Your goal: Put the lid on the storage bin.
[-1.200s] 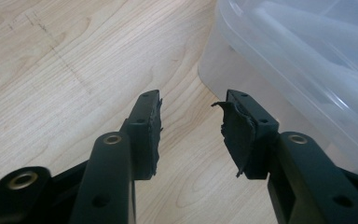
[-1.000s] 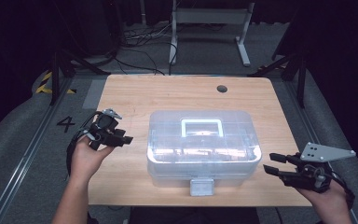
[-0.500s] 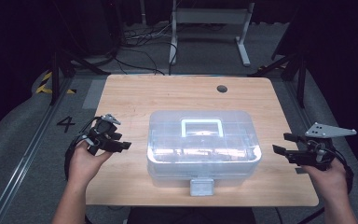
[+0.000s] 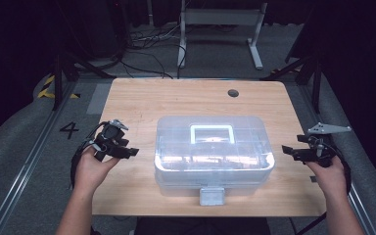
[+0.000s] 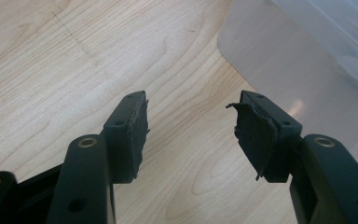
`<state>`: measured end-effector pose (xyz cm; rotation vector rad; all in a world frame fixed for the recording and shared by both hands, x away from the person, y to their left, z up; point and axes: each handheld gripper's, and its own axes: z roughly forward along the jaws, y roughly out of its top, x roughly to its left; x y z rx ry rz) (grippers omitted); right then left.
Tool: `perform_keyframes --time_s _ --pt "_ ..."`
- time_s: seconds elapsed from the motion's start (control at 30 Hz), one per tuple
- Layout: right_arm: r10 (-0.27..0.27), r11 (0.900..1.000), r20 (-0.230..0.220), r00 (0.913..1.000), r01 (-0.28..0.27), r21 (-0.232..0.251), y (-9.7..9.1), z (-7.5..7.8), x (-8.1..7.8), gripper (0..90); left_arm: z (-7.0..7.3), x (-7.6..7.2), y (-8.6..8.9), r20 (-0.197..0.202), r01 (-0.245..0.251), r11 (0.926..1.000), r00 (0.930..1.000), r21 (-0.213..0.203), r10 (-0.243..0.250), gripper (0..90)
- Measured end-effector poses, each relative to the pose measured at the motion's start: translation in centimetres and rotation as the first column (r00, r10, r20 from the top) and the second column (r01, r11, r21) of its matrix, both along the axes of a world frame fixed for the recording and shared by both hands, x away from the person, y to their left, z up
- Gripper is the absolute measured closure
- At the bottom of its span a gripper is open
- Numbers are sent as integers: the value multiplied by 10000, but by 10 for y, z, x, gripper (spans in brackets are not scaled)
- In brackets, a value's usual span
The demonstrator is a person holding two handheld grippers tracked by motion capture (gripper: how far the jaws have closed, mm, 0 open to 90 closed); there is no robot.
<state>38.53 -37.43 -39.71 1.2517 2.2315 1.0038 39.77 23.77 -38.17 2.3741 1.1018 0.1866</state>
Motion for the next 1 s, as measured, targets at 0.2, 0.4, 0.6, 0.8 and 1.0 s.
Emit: perform_keyframes --time_s 0.2,0.4,0.6,0.8,1.0 --pt "-223 9992 -17 9998 222 -342 1 -15 5 166 -5 1 2 207 -185 9998 9996 72 184 422" --pt "-324 9989 84 9994 327 -341 -2 -28 5 151 -11 1 2 429 -299 9995 9986 -59 302 386" --pt "-458 9987 466 9979 468 -206 -3 -39 4 130 -17 -1 5 969 -796 9954 9917 -532 845 379" --pt "-426 9978 289 9987 440 -498 0 -51 5 75 -28 1 6 947 -936 9949 9908 -374 968 367" --pt "-408 9986 378 9985 420 -329 0 -51 4 73 -31 1 9 849 -933 9945 9916 -479 971 357"
